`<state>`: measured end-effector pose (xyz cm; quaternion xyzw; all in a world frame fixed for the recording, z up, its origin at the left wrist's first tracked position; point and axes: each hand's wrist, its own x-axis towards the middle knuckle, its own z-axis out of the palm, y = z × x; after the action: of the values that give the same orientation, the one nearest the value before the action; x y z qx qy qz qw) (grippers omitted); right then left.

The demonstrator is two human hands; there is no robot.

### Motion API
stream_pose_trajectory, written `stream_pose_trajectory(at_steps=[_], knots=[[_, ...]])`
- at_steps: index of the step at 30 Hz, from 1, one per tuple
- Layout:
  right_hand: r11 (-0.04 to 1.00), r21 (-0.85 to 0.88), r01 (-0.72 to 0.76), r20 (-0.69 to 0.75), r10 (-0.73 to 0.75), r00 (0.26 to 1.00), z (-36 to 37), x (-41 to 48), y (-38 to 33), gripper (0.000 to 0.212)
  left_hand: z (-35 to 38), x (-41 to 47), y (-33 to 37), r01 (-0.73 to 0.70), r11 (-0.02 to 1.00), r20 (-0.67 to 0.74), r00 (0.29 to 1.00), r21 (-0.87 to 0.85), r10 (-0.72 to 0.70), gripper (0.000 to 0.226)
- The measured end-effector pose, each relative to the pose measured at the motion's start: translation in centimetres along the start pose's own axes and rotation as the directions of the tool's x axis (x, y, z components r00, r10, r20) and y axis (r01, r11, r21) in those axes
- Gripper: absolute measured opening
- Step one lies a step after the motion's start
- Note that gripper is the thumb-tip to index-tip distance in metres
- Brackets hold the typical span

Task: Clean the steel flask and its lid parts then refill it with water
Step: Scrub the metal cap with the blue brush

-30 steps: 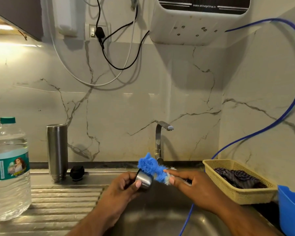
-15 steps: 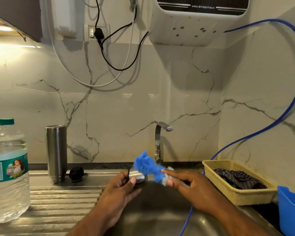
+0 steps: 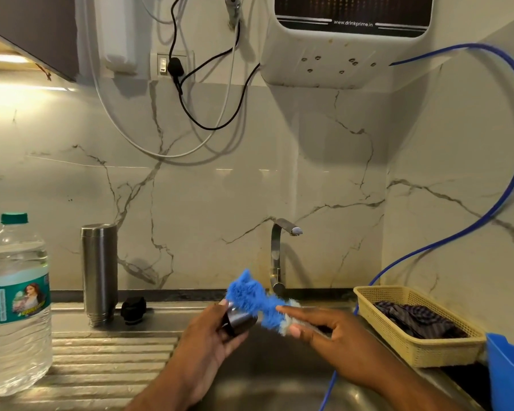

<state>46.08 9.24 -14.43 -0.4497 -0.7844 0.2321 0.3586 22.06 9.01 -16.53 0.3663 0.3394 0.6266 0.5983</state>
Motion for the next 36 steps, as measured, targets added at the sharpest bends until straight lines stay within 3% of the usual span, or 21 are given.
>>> stream_pose_trajectory(at_steps=[8, 10, 13, 15, 21, 23, 27, 30, 34, 36], knots=[[0.971, -0.236, 0.031, -0.049, -0.044, 0.998, -0.2, 0.3, 0.5, 0.038, 0.0, -0.4, -0.2, -0.162, 0.9, 0.028, 0.986, 0.404, 0.165, 0.023], [0.964, -0.265, 0.02, -0.074, -0.041, 0.996, -0.5, 0.4, 0.7, 0.038, -0.2, -0.2, -0.4, -0.174, 0.898, 0.036, 0.984, 0.405, 0.174, 0.02], [0.96, -0.278, 0.047, 0.034, -0.039, 0.999, -0.4, 0.3, 0.8, 0.04, -0.4, -0.1, -0.5, -0.151, 0.895, 0.029, 0.988, 0.421, 0.152, 0.024], [0.958, -0.285, 0.038, -0.011, -0.043, 0.999, -0.2, 0.4, 0.8, 0.038, -0.5, 0.0, -0.6, -0.154, 0.894, 0.055, 0.988, 0.421, 0.144, 0.023], [0.958, -0.28, 0.059, 0.013, -0.057, 0.998, -0.1, 0.2, 0.2, 0.038, -0.3, -0.1, -0.5, -0.108, 0.957, 0.081, 0.993, 0.268, 0.089, 0.039], [0.955, -0.293, 0.046, -0.054, -0.064, 0.997, -0.3, 0.4, 0.3, 0.035, -0.2, -0.2, -0.7, -0.105, 0.951, 0.079, 0.993, 0.29, 0.086, 0.033], [0.946, -0.311, 0.09, 0.077, -0.069, 0.995, -0.6, 0.0, 0.4, 0.039, -0.5, -0.3, -0.8, -0.106, 0.92, 0.089, 0.993, 0.378, 0.078, 0.03], [0.956, -0.291, 0.044, -0.034, -0.056, 0.998, -0.5, 0.5, 0.7, 0.037, -0.6, -0.3, -0.9, -0.114, 0.907, 0.121, 0.99, 0.406, 0.07, 0.033], [0.973, -0.219, 0.08, 0.039, -0.073, 0.997, -0.4, 0.1, 0.6, 0.043, -0.5, -0.4, -0.9, -0.14, 0.885, 0.142, 0.986, 0.443, 0.085, 0.037], [0.964, -0.257, 0.066, -0.028, -0.076, 0.997, -0.8, 0.4, 1.1, 0.041, -0.6, -0.3, -1.0, -0.145, 0.876, 0.147, 0.985, 0.459, 0.086, 0.037]])
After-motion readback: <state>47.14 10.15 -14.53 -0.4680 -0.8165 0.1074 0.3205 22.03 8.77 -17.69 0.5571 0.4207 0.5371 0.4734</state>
